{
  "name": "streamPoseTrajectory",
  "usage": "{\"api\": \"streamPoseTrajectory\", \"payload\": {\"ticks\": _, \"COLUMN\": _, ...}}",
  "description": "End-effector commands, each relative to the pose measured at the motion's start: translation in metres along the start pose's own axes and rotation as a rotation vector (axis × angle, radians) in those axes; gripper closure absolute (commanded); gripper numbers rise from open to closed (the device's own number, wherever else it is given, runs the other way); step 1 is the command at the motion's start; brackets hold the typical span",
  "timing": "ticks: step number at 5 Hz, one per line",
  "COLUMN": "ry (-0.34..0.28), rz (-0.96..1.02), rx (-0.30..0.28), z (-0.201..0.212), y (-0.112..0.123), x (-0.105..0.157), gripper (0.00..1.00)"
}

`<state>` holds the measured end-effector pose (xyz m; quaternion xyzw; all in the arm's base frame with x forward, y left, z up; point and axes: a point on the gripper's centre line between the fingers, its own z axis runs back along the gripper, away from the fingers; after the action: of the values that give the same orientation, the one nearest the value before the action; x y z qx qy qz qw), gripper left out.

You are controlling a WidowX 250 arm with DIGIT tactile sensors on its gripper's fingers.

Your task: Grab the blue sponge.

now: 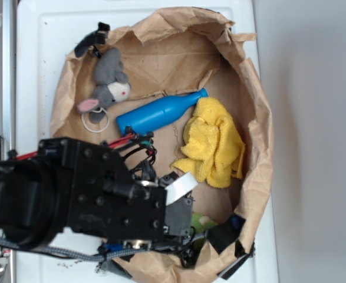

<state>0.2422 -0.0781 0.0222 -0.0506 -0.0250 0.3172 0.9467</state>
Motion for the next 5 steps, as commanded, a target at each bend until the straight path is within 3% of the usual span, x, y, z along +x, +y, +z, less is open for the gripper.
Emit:
{"api": "streamPoseTrajectory", "payload": {"ticks": 1, "ry": 0.032, "rz": 0.042, "rx": -0.015, "z": 0.002, "y": 0.016, "x": 0.003, "gripper": 1.00}}
{"api": "streamPoseTrajectory", "payload": {"ticks": 3, "ry": 0.046, "rz": 0.084, "rx": -0.046, "z": 0.015, "y": 0.023, "x": 0.014, "gripper": 1.00}}
{"api": "streamPoseTrajectory", "payload": {"ticks": 5, "ry": -0.033, "rz": 0.215, "rx": -0.092, "z": 0.056, "y": 0.031, "x": 0.045, "gripper": 1.00}}
